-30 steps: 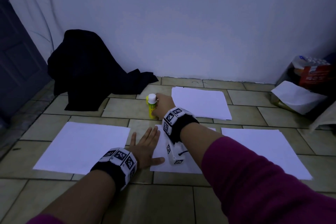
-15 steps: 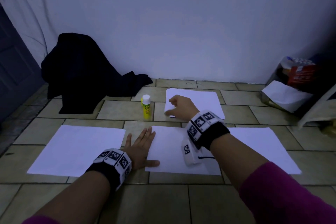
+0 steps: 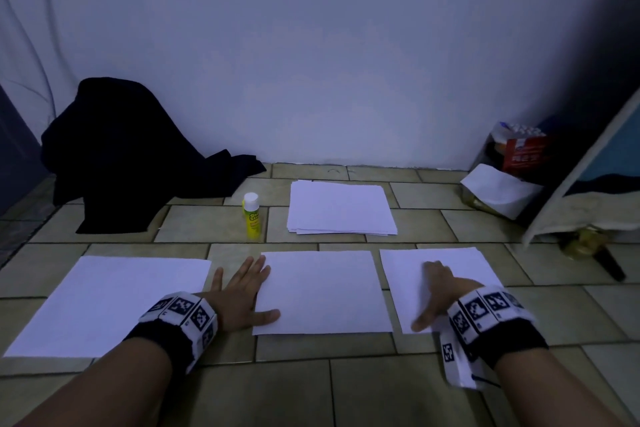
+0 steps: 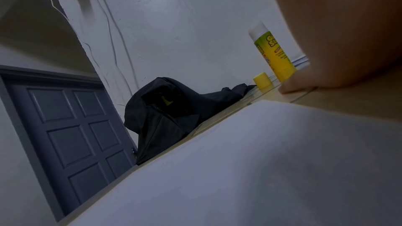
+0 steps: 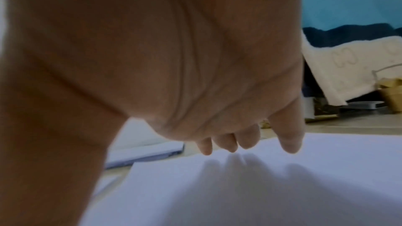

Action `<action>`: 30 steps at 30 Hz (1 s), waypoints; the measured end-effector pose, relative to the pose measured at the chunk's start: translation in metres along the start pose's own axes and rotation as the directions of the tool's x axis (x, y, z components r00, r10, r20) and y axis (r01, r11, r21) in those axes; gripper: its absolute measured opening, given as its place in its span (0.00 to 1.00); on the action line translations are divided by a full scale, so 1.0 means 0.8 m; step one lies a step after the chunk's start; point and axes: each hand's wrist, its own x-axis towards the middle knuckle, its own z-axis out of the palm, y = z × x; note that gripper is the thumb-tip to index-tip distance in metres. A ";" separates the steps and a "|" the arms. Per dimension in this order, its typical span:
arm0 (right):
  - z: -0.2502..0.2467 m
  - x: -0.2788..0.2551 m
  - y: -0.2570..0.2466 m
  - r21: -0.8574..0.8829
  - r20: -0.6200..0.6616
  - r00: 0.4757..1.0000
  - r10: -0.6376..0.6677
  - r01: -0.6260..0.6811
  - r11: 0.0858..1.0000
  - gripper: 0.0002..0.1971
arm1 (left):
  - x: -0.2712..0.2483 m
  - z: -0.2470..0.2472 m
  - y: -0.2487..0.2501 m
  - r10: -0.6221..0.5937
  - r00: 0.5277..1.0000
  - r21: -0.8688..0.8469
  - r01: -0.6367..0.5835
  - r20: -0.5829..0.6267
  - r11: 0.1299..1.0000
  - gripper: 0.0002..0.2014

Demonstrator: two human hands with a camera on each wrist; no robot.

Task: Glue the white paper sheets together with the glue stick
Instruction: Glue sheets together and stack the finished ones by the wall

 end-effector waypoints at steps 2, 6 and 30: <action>0.006 0.000 0.007 0.111 -0.030 0.999 -0.021 0.024 0.994 0.62 | -0.001 0.000 0.000 0.007 1.000 -0.003 -0.007 0.000 1.000 0.83; 0.010 0.000 0.016 0.209 -0.076 0.995 -0.067 0.081 0.975 0.53 | -0.003 -0.001 0.000 0.012 1.000 -0.011 -0.012 0.004 1.000 0.84; 0.040 -0.053 -0.173 0.400 -0.309 0.878 -0.366 0.470 0.787 0.27 | 0.001 0.008 0.004 -0.042 0.999 0.021 0.043 -0.009 0.999 0.55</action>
